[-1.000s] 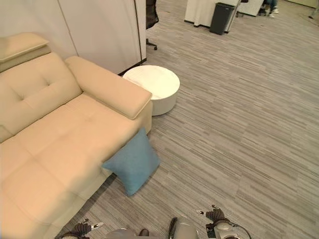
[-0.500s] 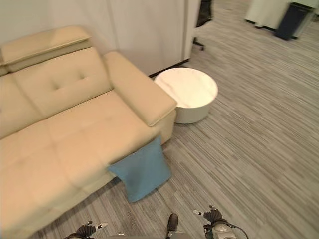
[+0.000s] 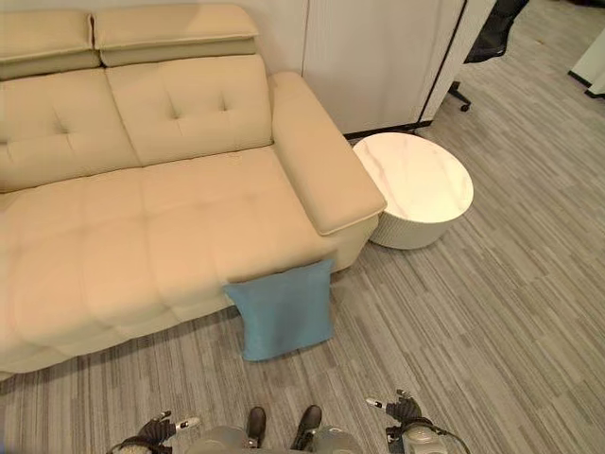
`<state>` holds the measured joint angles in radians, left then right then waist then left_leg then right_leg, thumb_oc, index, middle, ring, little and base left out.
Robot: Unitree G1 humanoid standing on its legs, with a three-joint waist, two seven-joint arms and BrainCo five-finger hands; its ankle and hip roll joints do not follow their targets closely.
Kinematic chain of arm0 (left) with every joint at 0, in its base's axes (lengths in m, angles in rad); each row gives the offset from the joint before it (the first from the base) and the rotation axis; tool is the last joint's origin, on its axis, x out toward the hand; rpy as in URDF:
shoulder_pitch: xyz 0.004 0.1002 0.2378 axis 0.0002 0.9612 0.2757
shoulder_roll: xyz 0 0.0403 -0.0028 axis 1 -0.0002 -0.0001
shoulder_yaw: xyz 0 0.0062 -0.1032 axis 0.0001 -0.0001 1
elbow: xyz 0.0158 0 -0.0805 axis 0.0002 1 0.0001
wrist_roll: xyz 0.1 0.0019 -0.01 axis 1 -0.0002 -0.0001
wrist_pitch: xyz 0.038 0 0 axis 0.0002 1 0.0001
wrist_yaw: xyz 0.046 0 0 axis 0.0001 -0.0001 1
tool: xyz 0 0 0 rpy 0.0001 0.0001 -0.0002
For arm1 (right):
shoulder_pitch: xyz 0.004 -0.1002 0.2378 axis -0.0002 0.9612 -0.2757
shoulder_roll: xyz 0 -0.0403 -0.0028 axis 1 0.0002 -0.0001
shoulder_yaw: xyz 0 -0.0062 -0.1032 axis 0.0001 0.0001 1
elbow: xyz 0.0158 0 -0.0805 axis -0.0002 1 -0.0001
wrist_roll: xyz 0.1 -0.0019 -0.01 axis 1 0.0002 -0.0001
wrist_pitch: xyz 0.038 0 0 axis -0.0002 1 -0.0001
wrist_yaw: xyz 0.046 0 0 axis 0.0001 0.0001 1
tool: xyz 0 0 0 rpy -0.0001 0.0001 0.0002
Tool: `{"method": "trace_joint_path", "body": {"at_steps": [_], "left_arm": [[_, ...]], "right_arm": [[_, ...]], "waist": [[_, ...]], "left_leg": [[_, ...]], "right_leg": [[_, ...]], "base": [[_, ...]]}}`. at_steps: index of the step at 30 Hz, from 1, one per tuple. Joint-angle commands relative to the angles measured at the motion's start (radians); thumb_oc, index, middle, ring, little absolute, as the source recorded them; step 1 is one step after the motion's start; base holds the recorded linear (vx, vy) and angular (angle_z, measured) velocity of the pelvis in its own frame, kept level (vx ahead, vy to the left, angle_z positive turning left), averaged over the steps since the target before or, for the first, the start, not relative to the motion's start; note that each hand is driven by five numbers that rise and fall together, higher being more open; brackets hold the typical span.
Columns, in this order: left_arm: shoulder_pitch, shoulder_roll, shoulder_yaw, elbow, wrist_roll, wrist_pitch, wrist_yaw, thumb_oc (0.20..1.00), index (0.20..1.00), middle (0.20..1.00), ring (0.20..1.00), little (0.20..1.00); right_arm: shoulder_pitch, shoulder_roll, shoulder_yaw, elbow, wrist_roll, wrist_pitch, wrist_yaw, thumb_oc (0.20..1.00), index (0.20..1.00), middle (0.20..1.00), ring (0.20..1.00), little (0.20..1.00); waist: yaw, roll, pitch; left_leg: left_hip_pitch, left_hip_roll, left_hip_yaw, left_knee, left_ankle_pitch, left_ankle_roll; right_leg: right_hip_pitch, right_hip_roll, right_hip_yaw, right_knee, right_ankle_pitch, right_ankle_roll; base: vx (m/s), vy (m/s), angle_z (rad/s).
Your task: Pick up all the scattered cushions and arrange them neatly on the sofa.
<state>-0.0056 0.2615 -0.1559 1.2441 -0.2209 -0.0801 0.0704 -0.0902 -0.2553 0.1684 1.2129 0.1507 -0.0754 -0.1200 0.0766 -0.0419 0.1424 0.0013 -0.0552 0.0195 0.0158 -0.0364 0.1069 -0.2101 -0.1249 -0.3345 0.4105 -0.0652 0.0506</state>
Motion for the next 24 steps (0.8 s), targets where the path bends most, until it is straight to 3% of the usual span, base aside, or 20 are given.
{"method": "trace_joint_path", "body": {"at_steps": [1,2,5,7,11,13,15,18,19,22,24], "left_arm": [[-0.038,0.029,0.015,0.028,0.009,-0.013,-0.009,1.000,1.000,1.000,1.000,1.000],[-0.036,0.031,0.009,0.026,0.015,-0.018,-0.009,1.000,1.000,1.000,1.000,1.000],[-0.040,0.031,0.009,0.021,0.007,-0.022,-0.008,1.000,1.000,1.000,1.000,1.000],[-0.044,0.030,0.012,0.024,0.006,-0.025,-0.005,1.000,1.000,1.000,1.000,1.000],[-0.031,0.027,0.027,0.036,0.002,-0.031,0.001,1.000,1.000,1.000,1.000,1.000],[-0.034,0.026,0.024,0.035,-0.004,-0.030,0.006,1.000,1.000,1.000,1.000,1.000],[-0.055,0.019,0.010,0.023,-0.013,-0.029,0.012,1.000,1.000,1.000,1.000,1.000],[-0.090,0.021,-0.009,-0.002,-0.034,-0.034,0.020,1.000,1.000,1.000,1.000,1.000],[-0.105,0.022,-0.024,-0.017,-0.040,-0.035,0.023,1.000,1.000,1.000,1.000,1.000],[-0.121,0.022,-0.037,-0.028,-0.040,-0.037,0.025,1.000,1.000,1.000,1.000,1.000],[-0.125,0.032,-0.036,-0.033,-0.051,-0.046,0.035,1.000,1.000,1.000,1.000,1.000]], "right_arm": [[-0.030,-0.029,0.022,-0.042,-0.009,-0.029,-0.002,1.000,1.000,1.000,1.000,1.000],[-0.030,-0.027,0.032,-0.044,-0.007,-0.032,0.003,1.000,1.000,1.000,1.000,1.000],[-0.035,-0.029,0.039,-0.051,0.001,-0.034,0.007,1.000,1.000,1.000,1.000,1.000],[-0.044,-0.030,0.052,-0.076,0.004,-0.033,0.010,1.000,1.000,1.000,1.000,1.000],[-0.036,-0.034,0.056,-0.094,-0.006,-0.039,0.012,1.000,1.000,1.000,1.000,1.000],[-0.028,-0.043,0.057,-0.115,-0.001,-0.045,0.008,1.000,1.000,1.000,1.000,1.000],[-0.022,-0.060,0.035,-0.136,0.030,-0.054,-0.004,1.000,1.000,1.000,1.000,1.000],[-0.030,-0.074,0.032,-0.150,0.046,-0.056,-0.013,1.000,1.000,1.000,1.000,1.000],[-0.035,-0.078,0.030,-0.154,0.050,-0.055,-0.019,1.000,1.000,1.000,1.000,1.000],[-0.044,-0.080,0.030,-0.156,0.056,-0.055,-0.023,1.000,1.000,1.000,1.000,1.000],[-0.066,-0.076,0.048,-0.151,0.051,-0.056,-0.026,1.000,1.000,1.000,1.000,1.000]], "waist": [[0.019,-0.009,0.018],[0.011,-0.010,0.015],[-0.001,-0.012,0.010],[-0.021,-0.017,0.016],[-0.023,-0.025,0.023],[-0.025,-0.026,0.009],[-0.043,-0.026,0.012],[-0.053,-0.039,0.034],[-0.058,-0.032,0.039],[-0.057,-0.025,0.048],[-0.046,-0.030,0.058]], "left_leg": [[-0.015,-0.019,-0.121,0.004,0.033,-0.056],[0.007,-0.021,-0.148,0.001,0.021,-0.058],[0.022,-0.023,-0.184,-0.009,0.019,-0.067],[0.054,-0.027,-0.233,-0.023,0.005,-0.078],[0.076,-0.021,-0.274,-0.022,-0.009,-0.099],[0.057,0.013,-0.284,-0.027,0.005,-0.130],[0.003,0.053,-0.237,0.014,0.004,-0.159],[-0.079,0.066,-0.169,0.080,0.020,-0.173],[-0.104,0.086,-0.109,0.035,0.054,-0.171],[-0.148,0.089,-0.075,-0.015,0.103,-0.170],[-0.179,0.071,-0.107,-0.002,0.104,-0.164]], "right_leg": [[0.056,-0.021,0.145,0.015,0.210,0.084],[0.037,0.022,0.216,-0.025,0.176,0.071],[0.024,0.054,0.273,-0.137,0.154,0.065],[-0.011,0.066,0.355,-0.275,0.189,0.081],[0.013,0.052,0.335,-0.333,0.206,0.091],[0.030,0.057,0.324,-0.340,0.186,0.079],[0.057,0.046,0.273,-0.362,0.165,0.066],[0.064,0.030,0.226,-0.376,0.161,0.059],[0.062,0.032,0.196,-0.381,0.152,0.056],[0.049,0.038,0.180,-0.381,0.146,0.055],[0.010,0.048,0.193,-0.358,0.140,0.053]], "base": [[0.14,0.072,0.19],[0.12,0.030,0.10],[0.20,-0.059,0.33],[0.24,-0.117,0.39],[0.18,-0.177,0.68],[0.08,-0.272,0.81],[0.01,-0.273,0.82],[-0.10,-0.149,1.11],[-0.09,-0.066,0.60],[-0.06,-0.022,0.51],[-0.03,0.036,0.11]]}}
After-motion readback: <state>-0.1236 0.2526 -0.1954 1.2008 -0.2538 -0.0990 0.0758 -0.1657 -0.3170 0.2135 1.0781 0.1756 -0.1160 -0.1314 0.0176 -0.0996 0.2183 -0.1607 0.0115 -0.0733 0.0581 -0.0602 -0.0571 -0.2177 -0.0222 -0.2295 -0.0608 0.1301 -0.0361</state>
